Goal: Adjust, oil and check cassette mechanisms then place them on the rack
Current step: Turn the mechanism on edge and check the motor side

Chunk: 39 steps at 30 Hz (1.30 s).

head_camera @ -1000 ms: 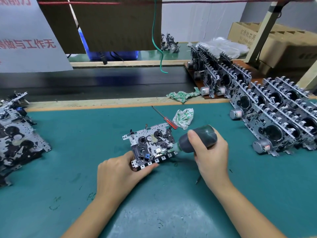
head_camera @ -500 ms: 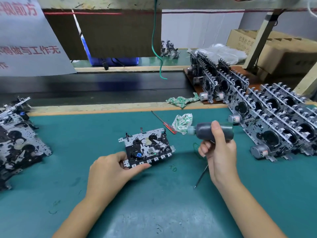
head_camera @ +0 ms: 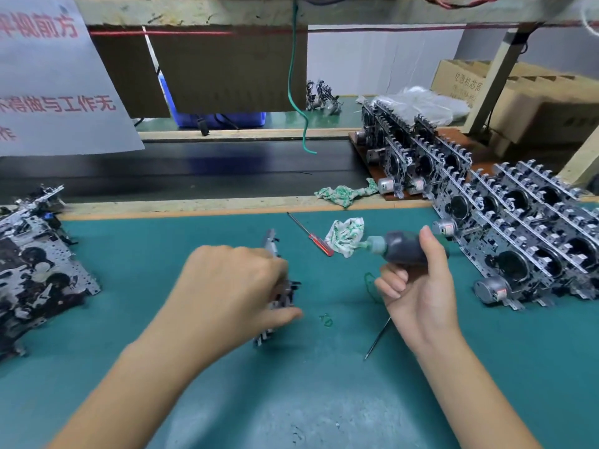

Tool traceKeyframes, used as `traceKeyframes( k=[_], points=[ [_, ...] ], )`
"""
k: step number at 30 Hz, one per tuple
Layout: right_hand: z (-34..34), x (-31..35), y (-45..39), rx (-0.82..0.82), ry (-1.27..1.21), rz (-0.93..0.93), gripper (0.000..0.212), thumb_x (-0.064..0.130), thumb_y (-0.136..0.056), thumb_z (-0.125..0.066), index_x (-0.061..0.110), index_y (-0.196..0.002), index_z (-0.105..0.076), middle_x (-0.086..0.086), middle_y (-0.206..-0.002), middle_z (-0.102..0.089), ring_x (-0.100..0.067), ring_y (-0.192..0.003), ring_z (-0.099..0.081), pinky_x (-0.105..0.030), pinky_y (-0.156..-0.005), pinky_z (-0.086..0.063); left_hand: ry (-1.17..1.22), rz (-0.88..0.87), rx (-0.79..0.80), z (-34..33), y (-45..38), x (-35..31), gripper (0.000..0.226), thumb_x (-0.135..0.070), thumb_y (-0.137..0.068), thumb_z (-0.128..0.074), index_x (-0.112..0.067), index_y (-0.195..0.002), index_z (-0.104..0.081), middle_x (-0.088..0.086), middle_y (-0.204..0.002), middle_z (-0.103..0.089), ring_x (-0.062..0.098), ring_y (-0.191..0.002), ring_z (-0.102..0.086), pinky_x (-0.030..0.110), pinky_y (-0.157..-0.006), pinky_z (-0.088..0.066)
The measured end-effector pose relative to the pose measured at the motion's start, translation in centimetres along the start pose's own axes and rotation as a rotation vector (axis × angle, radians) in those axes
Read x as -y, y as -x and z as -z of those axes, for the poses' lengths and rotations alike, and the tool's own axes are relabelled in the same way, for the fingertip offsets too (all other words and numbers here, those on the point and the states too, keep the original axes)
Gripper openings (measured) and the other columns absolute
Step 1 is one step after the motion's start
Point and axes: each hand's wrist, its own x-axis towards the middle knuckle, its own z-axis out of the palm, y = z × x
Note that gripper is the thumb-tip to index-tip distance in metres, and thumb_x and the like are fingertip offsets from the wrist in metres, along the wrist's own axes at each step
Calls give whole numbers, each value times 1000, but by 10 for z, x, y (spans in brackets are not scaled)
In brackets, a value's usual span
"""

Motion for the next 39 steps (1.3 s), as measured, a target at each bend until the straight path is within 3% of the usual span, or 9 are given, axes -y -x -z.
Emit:
traceKeyframes(
  k=[2,6,11,15,19,25,30,34,39],
  points=[
    [1,3,-3,-15,-80,-41,29,43,-73,-59,15,-67,-55,5,-44,-26,-4,-33,-23,-14,-31,-22,98,-161,-182,-13,-5,-10,39,-50,-57,-81,-22,-56,-55,-3,-57,-56,20,-52,-58,21,-41,-29],
    [7,6,-8,-69,-162,-116,29,42,-71,-61,15,-66,-52,5,-44,-23,-4,-32,-22,-14,-31,-19,100,-360,-341,-48,-11,-26,27,-33,-69,-79,-16,-60,-60,1,-63,-57,21,-57,-55,25,-43,-38],
    [12,6,-12,-98,-171,-176,31,43,-70,-62,14,-71,-51,5,-45,-23,-4,-33,-22,-14,-31,-18,355,-234,-342,-93,-1,-17,34,-45,-75,-73,-13,-77,-63,1,-82,-61,20,-77,-54,31,-66,-45],
    [12,4,-12,-81,-153,-195,32,43,-71,-63,13,-73,-55,5,-46,-23,-5,-33,-23,-15,-31,-19,632,26,-230,-106,5,-10,87,-70,-59,-67,-15,-125,-51,1,-132,-46,15,-117,-42,27,-100,-29],
    [12,4,-12,-88,-156,-208,32,44,-72,-62,13,-72,-54,5,-47,-23,-5,-33,-22,-15,-32,-18,753,94,-180,-109,1,-3,103,-74,-50,-70,-33,-137,-32,-14,-140,-28,6,-130,-27,28,-108,-23],
    [11,4,-12,-80,-145,-230,33,44,-73,-61,12,-74,-56,5,-48,-22,-5,-33,-22,-15,-31,-18,971,150,121,-121,1,27,122,-75,-42,-76,-62,-136,-1,-34,-144,-19,-5,-138,-20,28,-114,-23],
    [9,3,-10,-65,-144,-253,35,45,-74,-60,10,-75,-57,5,-47,-23,-5,-33,-23,-15,-31,-18,1025,178,89,-121,3,34,107,-68,-39,-82,-65,-128,-24,-36,-122,-45,-7,-118,-45,17,-100,-37],
    [10,3,-11,-53,-140,-260,36,45,-75,-60,10,-78,-58,5,-47,-24,-5,-33,-23,-15,-31,-18,935,98,39,-117,7,33,105,-73,-37,-78,-63,-126,-24,-37,-124,-27,-11,-120,-33,2,-98,-26],
    [11,4,-11,-61,-133,-260,36,45,-75,-60,9,-76,-59,5,-47,-25,-4,-33,-23,-15,-31,-19,962,71,169,-121,8,33,115,-68,-40,-83,-60,-133,-15,-36,-140,-28,-9,-132,-30,20,-109,-28]
  ],
)
